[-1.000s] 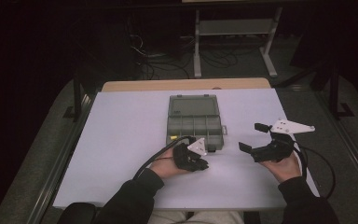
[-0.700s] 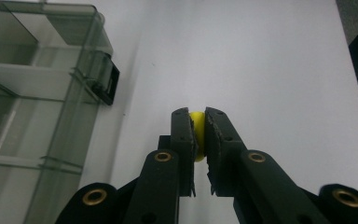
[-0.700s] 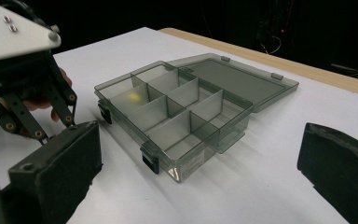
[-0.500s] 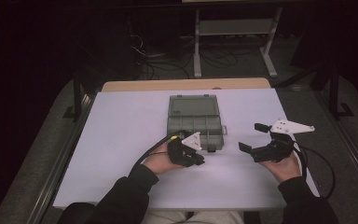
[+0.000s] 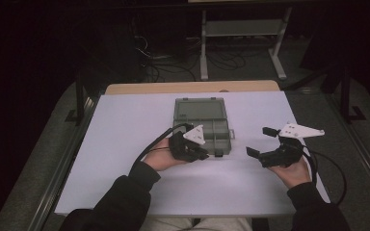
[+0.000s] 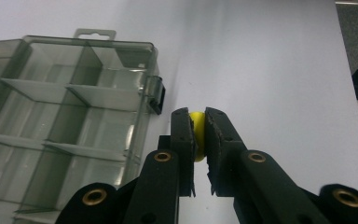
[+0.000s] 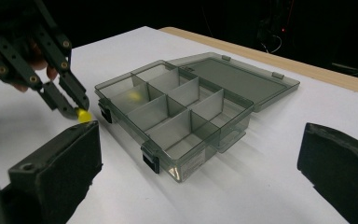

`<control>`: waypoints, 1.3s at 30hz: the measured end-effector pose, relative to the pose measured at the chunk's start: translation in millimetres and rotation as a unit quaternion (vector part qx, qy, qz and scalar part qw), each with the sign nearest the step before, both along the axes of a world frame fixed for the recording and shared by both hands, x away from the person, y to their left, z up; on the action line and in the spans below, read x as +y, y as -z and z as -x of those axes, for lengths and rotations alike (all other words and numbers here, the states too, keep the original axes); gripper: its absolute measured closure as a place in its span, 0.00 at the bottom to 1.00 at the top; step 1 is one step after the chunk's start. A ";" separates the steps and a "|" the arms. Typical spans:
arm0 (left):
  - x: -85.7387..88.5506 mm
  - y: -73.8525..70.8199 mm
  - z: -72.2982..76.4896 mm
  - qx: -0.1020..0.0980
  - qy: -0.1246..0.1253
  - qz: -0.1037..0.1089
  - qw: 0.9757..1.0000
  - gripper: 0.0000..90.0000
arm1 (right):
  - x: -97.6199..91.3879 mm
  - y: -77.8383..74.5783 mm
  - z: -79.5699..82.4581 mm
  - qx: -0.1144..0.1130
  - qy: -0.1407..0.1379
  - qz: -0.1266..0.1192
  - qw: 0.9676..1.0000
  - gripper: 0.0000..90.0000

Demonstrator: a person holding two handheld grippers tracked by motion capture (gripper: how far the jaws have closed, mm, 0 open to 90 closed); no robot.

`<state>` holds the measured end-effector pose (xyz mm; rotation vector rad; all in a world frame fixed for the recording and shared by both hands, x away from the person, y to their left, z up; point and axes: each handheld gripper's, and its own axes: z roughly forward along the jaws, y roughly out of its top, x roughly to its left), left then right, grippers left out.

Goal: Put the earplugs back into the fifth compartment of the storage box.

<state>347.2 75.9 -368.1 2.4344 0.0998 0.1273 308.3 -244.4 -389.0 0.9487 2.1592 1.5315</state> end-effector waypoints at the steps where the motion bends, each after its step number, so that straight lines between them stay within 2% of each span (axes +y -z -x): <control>1: 0.7 -2.0 -0.9 0.000 0.000 0.002 1.000 0.92 | -0.1 0.0 0.0 0.000 0.000 0.000 1.000 0.00; 10: 11.7 -18.8 -12.0 -0.009 -0.016 0.013 1.000 0.92 | -0.4 0.0 -0.1 0.001 0.001 -0.001 1.000 0.00; 15: 22.0 -25.2 -20.2 -0.003 -0.032 0.029 0.999 0.92 | -0.5 -0.1 -0.1 0.000 0.001 -0.002 1.000 0.00; 23: 34.0 -32.0 -33.9 -0.003 -0.061 0.035 0.998 0.92 | -0.3 0.4 -0.7 0.001 0.000 0.000 1.000 0.00; 31: 48.7 -23.8 -46.9 -0.002 -0.093 0.021 0.995 0.92 | -0.7 0.3 -0.5 0.001 0.001 -0.001 1.000 0.00; 39: 60.2 -4.6 -57.7 0.005 -0.127 0.006 0.992 0.92 | -0.3 0.6 -0.8 0.002 0.000 0.000 1.000 0.00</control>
